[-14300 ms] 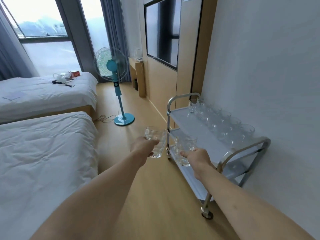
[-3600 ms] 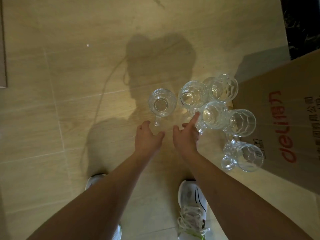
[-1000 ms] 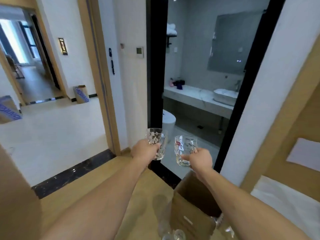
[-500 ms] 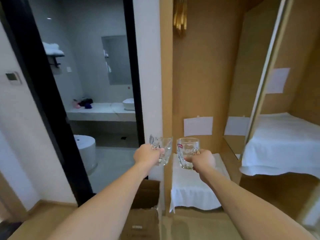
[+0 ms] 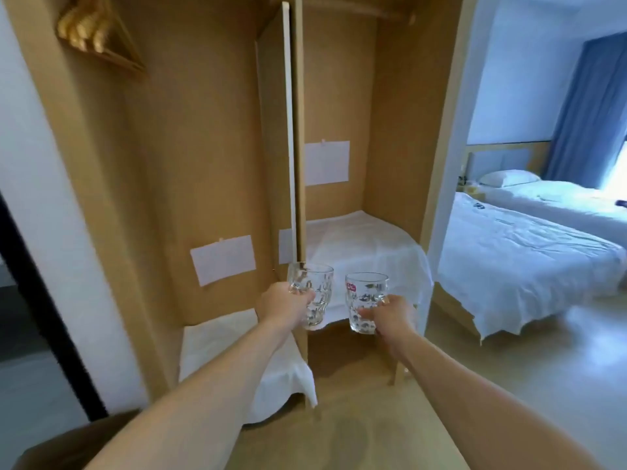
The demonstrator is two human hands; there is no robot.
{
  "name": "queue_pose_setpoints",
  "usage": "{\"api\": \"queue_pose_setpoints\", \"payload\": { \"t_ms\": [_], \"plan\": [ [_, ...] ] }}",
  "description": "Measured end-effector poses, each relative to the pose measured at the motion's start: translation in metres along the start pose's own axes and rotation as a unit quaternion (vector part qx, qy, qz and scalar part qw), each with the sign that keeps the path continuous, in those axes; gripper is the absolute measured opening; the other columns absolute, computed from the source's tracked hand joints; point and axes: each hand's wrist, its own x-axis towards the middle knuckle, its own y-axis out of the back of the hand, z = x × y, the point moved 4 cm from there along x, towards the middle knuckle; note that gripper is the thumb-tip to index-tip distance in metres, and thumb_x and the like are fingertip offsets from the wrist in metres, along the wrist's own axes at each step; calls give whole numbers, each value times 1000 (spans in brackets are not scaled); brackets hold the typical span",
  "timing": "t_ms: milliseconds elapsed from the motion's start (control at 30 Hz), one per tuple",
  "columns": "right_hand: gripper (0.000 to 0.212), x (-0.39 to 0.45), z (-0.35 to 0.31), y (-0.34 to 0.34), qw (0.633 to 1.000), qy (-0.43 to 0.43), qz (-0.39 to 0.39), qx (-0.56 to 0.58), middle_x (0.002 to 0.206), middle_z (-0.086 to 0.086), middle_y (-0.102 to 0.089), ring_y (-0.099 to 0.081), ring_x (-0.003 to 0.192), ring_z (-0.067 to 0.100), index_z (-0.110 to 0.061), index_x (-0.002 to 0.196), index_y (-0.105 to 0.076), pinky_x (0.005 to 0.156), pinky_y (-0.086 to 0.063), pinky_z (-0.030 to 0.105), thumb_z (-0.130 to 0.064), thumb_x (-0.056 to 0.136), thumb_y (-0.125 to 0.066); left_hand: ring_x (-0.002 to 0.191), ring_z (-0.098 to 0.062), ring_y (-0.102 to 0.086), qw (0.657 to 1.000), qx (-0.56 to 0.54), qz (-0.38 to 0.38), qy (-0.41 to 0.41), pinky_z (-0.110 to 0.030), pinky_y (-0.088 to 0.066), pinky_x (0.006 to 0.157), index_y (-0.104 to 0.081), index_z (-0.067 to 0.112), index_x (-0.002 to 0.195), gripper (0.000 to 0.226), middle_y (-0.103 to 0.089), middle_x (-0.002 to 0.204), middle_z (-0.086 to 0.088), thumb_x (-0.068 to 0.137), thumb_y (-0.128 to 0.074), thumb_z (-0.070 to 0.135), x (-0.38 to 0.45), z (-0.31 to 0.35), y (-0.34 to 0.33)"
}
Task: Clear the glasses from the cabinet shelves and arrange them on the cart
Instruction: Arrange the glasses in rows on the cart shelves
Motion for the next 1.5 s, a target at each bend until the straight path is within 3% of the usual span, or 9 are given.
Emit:
{"api": "queue_pose_setpoints", "payload": {
  "t_ms": [133, 233, 433, 600, 800, 1000, 1167, 1333, 1500],
  "plan": [
    [53, 43, 30, 75, 998, -34, 41, 27, 97, 5, -74, -71, 83, 21, -15, 117, -71, 75, -61, 37, -25, 69, -92, 74, -15, -64, 999, 34, -32, -16, -28, -41, 55, -62, 20, 75, 31, -68, 76, 6, 86, -76, 45, 11, 40, -92],
    [34, 70, 50, 127, 994, -54, 87, 34, 89, 5, -74, -69, 71, 19, -19, 94, -72, 65, -60, 33, -22, 68, -93, 69, -12, -59, 995, 59, -62, -40, -28, -33, 52, -56, 21, 73, 37, -66, 75, 7, 86, -74, 50, 18, 69, -154],
    [25, 110, 85, 206, 980, -94, 170, 43, 80, 9, -72, -68, 69, 27, -13, 78, -70, 72, -61, 48, -17, 67, -92, 76, -19, -63, 982, 74, -153, -87, -31, -48, 62, -62, 19, 77, 34, -67, 75, 4, 82, -77, 49, 40, 116, -266],
    [25, 146, 99, 250, 957, -118, 265, 23, 68, 1, -72, -70, 61, 23, -18, 71, -71, 68, -62, 47, -23, 63, -94, 75, -20, -62, 960, 73, -229, -143, -31, -43, 61, -63, 17, 86, 40, -67, 77, 3, 82, -76, 54, 77, 154, -352],
    [28, 193, 93, 285, 925, -142, 352, 25, 64, 5, -71, -70, 59, 26, -12, 71, -72, 72, -61, 51, -26, 64, -94, 66, -16, -57, 928, 88, -303, -200, -29, -36, 55, -53, 19, 72, 44, -61, 68, 4, 81, -76, 56, 121, 210, -437],
    [38, 228, 88, 319, 888, -165, 429, 32, 55, 3, -63, -60, 47, 23, -12, 59, -59, 69, -60, 53, -25, 67, -94, 76, -23, -63, 889, 86, -380, -240, -30, -38, 60, -55, 19, 68, 45, -65, 72, -1, 78, -77, 56, 144, 257, -510],
    [34, 250, 104, 355, 865, -190, 464, 31, 69, 9, -70, -63, 54, 24, -4, 75, -69, 63, -61, 48, -26, 68, -94, 69, -18, -58, 870, 84, -410, -261, -31, -34, 57, -53, 17, 64, 45, -60, 64, 4, 76, -78, 53, 142, 288, -572],
    [37, 285, 139, 410, 840, -197, 501, 61, 71, 10, -67, -59, 51, 21, -4, 70, -61, 41, -49, 26, -23, 70, -93, 61, -10, -55, 861, 52, -435, -258, -28, -31, 52, -57, 16, 64, 43, -60, 61, 7, 74, -82, 49, 131, 316, -647],
    [29, 335, 177, 479, 826, -200, 517, 102, 78, 11, -68, -60, 57, 23, -4, 72, -64, 38, -44, 21, -15, 72, -90, 62, -7, -59, 846, 37, -462, -264, -25, -32, 50, -67, 17, 65, 38, -65, 61, 10, 70, -85, 50, 124, 362, -734]
  ]
}}
